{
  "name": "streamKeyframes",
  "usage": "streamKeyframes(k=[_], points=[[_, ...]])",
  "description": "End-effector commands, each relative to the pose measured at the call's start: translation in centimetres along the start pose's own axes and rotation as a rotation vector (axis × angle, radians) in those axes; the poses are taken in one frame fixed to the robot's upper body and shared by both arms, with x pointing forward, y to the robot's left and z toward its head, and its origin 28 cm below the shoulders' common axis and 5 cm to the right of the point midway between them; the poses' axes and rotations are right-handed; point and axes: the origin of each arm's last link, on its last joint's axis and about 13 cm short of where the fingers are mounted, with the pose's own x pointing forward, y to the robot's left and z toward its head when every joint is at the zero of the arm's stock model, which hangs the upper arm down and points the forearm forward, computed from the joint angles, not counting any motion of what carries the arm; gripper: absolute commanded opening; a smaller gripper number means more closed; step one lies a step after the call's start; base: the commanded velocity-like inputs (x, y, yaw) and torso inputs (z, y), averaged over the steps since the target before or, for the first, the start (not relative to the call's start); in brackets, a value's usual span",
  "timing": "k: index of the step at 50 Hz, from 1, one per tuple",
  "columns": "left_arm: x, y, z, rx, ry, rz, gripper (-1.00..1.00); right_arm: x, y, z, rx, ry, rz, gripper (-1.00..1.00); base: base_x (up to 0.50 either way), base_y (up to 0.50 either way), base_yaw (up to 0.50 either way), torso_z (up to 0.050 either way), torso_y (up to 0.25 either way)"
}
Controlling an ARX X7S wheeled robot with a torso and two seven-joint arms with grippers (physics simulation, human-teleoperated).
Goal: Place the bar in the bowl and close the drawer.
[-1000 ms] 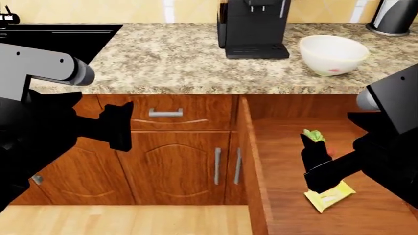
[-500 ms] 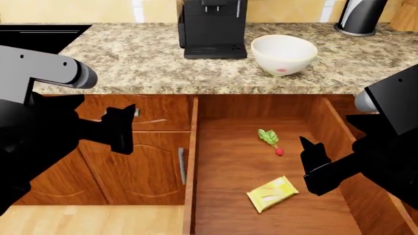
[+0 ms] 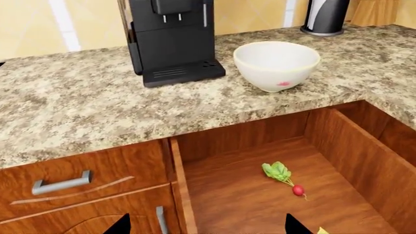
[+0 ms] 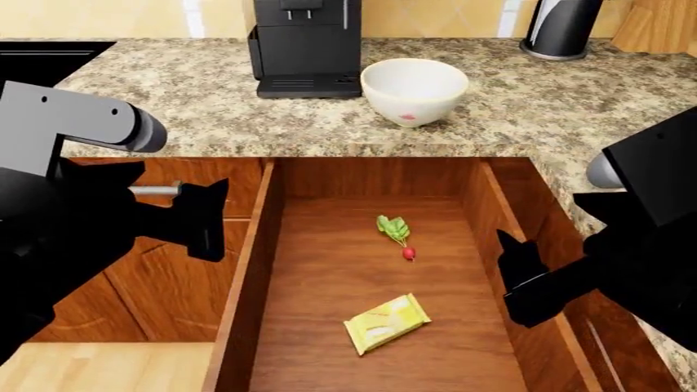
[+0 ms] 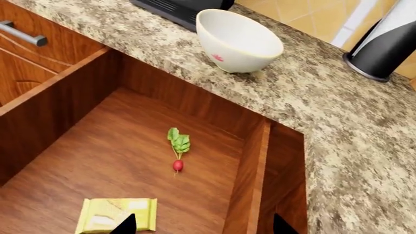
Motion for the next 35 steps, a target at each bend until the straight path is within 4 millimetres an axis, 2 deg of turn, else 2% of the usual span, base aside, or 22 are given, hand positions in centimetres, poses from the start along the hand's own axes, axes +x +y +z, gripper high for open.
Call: streamKeyframes(k=[1, 15, 35], points=[[-0.02, 0.09, 0.00, -0.001, 0.005, 0.003, 1.00, 0.03, 0.12, 0.03, -0.006, -0.010, 0.003, 1.00, 0.00, 0.00, 0.00, 0.000, 0.000], [-0.21, 0.09, 0.06, -0.001, 0.007, 0.007, 1.00, 0.14, 0.15, -0.03, -0.015, 0.000, -0.019, 1.00, 0.02, 0.00, 0.00, 0.000, 0.000], [-0.20, 0.12, 0.03, -0.001, 0.008, 0.008, 1.00, -0.03, 0.12, -0.01, -0.005, -0.011, -0.015, 1.00, 0.49, 0.00, 0.00, 0.000, 0.000]])
